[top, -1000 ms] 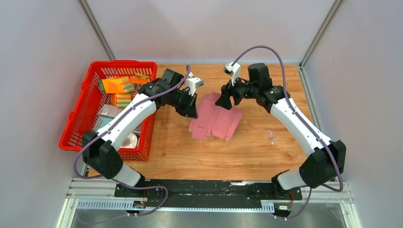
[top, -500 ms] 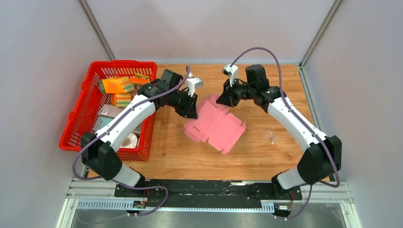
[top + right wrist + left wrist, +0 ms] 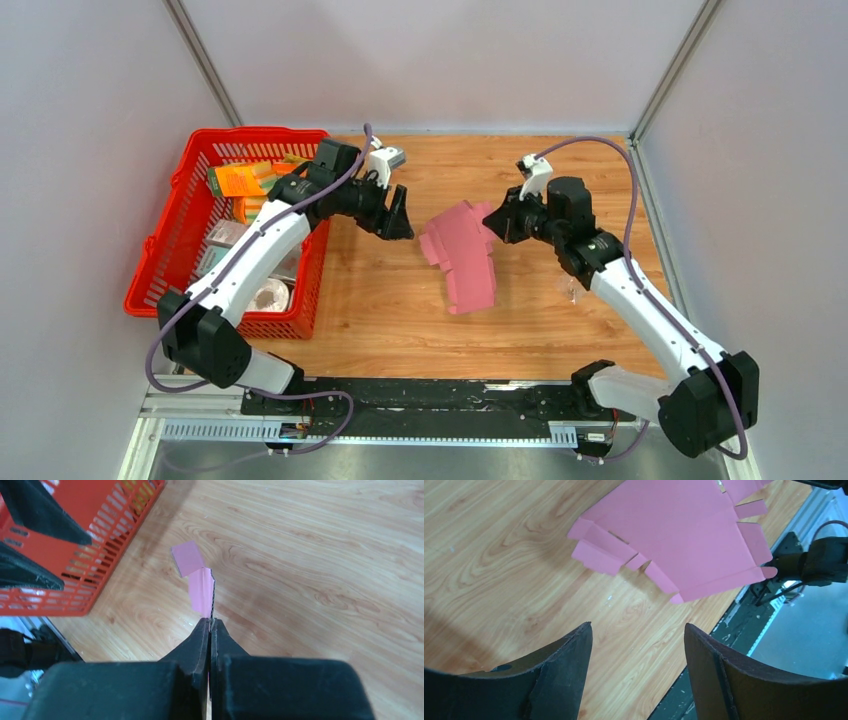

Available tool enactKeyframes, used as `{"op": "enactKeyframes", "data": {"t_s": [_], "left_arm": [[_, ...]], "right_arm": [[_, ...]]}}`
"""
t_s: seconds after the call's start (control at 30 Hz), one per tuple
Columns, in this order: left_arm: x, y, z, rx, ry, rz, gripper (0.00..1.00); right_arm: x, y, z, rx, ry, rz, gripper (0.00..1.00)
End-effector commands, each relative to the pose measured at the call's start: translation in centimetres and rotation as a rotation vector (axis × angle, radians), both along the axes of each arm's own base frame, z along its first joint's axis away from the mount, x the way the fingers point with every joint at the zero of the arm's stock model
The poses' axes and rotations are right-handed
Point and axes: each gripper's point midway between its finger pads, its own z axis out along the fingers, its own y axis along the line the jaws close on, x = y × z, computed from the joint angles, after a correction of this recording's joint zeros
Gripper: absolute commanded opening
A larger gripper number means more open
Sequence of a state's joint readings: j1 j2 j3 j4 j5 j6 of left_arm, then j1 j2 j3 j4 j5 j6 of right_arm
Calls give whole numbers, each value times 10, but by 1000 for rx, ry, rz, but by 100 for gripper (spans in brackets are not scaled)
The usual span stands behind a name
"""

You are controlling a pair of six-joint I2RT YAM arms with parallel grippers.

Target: Fold the paper box

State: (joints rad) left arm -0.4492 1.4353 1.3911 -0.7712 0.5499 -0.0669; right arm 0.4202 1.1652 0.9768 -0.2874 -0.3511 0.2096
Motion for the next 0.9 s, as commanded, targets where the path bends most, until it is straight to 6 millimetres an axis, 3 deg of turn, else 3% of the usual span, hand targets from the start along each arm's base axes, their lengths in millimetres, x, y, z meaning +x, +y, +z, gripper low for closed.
{"op": "enactKeyframes", "data": {"t_s": [0.0, 0.2, 0.33, 0.53, 0.77, 0.87], "left_arm": [[-5, -16, 5, -85, 46, -44, 76], [-12, -31, 4, -170, 120, -98, 76], [-13, -31, 6, -180, 109, -96, 76], [-16, -31, 12, -201, 94, -105, 76], [-18, -31, 27, -258, 71, -119, 73], [-17, -26, 21, -229, 88, -88, 71]], "right_arm": [[10, -8, 34, 178, -48, -163, 0], [-8, -13, 72, 287, -95, -177, 0], [-21, -9, 93, 396, -118, -148, 0], [-39, -4, 114, 511, -128, -90, 0], [-56, -7, 122, 562, -129, -68, 0], [-65, -12, 131, 578, -151, -68, 0]]}}
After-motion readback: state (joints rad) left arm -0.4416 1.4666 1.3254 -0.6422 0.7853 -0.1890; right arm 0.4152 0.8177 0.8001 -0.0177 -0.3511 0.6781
